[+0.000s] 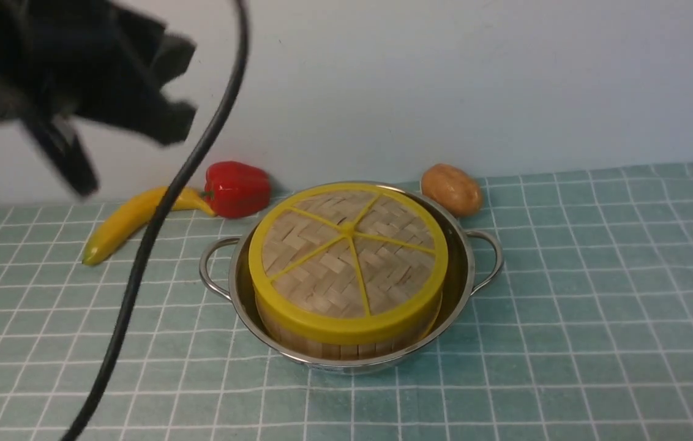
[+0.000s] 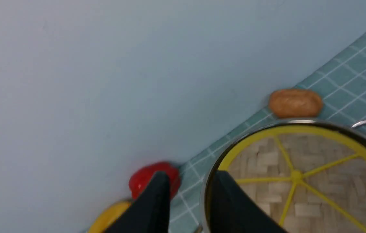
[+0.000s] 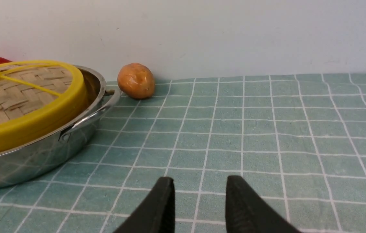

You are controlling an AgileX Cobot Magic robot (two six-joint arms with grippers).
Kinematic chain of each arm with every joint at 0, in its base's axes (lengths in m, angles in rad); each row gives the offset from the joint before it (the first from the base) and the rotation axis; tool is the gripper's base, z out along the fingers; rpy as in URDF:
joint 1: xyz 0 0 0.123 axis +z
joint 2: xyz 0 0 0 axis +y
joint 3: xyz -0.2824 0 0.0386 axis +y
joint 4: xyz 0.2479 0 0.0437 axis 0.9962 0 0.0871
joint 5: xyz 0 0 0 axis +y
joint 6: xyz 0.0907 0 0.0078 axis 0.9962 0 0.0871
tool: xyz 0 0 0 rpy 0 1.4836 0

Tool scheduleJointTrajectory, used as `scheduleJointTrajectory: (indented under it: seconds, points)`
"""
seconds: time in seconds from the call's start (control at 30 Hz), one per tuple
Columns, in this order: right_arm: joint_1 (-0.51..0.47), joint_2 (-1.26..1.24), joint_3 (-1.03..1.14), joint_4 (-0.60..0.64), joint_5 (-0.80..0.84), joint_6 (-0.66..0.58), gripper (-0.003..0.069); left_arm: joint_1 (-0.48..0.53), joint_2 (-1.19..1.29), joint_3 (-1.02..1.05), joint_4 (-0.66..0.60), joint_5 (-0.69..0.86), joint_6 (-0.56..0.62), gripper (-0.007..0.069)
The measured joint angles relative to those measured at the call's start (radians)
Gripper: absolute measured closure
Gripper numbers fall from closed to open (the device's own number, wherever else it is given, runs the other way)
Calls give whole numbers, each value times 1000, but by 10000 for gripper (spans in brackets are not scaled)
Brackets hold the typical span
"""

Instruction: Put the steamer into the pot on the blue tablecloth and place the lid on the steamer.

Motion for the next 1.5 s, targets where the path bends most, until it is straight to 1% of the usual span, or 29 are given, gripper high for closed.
scheduleJointTrajectory:
  seconds: [0.03,0.1,0.2,0.23,0.37,0.43,0.57,0.63,0.8,1.17,1.5]
  points:
    - [0,0,0,0,0,0,417,40,-67,130,-24,-64,0,444]
    - [0,0,0,0,0,0,417,96,-183,286,-57,-136,0,439]
    - [0,0,0,0,0,0,417,189,-313,486,-106,-206,0,434]
    - [0,0,0,0,0,0,417,240,-402,582,-137,-225,0,434]
    - [0,0,0,0,0,0,417,329,-615,787,-191,-239,0,430]
    - [0,0,0,0,0,0,417,353,-718,856,-198,-225,0,424]
    - [0,0,0,0,0,0,417,366,-846,930,-197,-189,0,423]
    - [0,0,0,0,0,0,417,366,-931,970,-181,-168,2,414]
    - [0,0,0,0,1,0,417,366,-1036,1032,-132,-127,4,410]
    - [0,0,1,0,0,-3,417,366,-1044,1041,-127,-84,-7,402]
    - [0,0,1,0,0,-2,417,366,-1044,1041,-127,-82,-21,402]
